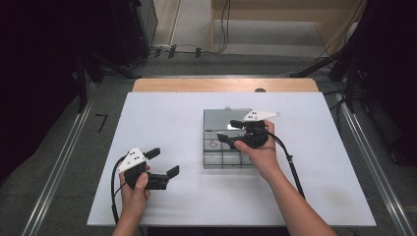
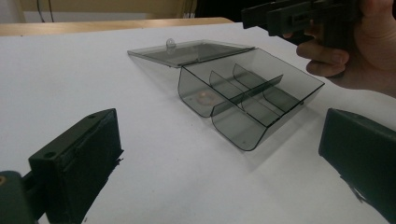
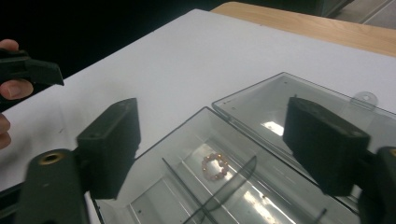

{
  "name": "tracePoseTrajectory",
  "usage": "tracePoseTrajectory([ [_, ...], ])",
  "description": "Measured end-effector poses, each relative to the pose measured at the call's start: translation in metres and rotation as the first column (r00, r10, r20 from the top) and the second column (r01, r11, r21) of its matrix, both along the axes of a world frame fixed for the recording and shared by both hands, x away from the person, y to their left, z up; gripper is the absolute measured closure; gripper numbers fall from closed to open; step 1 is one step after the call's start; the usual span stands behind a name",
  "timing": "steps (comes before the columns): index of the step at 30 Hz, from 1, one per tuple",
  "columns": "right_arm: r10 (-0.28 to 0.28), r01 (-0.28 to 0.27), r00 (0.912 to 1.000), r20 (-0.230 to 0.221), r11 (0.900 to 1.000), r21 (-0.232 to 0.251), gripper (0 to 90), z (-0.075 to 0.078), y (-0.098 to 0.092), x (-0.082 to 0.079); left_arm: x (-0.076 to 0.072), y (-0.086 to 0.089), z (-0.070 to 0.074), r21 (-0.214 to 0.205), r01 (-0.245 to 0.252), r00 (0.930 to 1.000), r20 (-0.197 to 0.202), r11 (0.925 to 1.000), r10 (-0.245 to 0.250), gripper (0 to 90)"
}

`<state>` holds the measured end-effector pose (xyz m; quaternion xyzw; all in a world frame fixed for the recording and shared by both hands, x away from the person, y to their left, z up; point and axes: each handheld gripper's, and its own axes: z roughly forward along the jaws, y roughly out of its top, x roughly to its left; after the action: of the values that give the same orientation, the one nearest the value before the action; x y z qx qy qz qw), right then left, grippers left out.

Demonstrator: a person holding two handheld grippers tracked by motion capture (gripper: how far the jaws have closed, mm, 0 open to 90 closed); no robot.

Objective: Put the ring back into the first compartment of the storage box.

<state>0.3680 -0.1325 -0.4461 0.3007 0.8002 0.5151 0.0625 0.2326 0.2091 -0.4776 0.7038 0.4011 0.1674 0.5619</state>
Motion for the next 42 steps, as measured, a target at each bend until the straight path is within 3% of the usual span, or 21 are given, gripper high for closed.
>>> tracePoseTrajectory([
  [8,-0.02,0.02,0.9998,-0.009,0.9997,0.016,0.4,-0.003,-0.027,-0.001,0.004,-0.006,0.005,0.01,0.007,0.9999,0.014,0.9999,-0.007,0.0],
  [24,-0.042,0.042,0.9991,0.005,0.9984,0.039,0.0,-0.001,-0.061,-0.004,0.016,-0.013,0.012,0.01,0.018,0.9997,0.014,0.9998,-0.018,0.0],
  [42,-0.081,0.081,0.9967,0.0,0.9958,0.042,0.0,-0.005,-0.086,-0.004,0.041,-0.038,0.019,0.017,0.063,0.998,0.008,0.9979,-0.063,0.0],
])
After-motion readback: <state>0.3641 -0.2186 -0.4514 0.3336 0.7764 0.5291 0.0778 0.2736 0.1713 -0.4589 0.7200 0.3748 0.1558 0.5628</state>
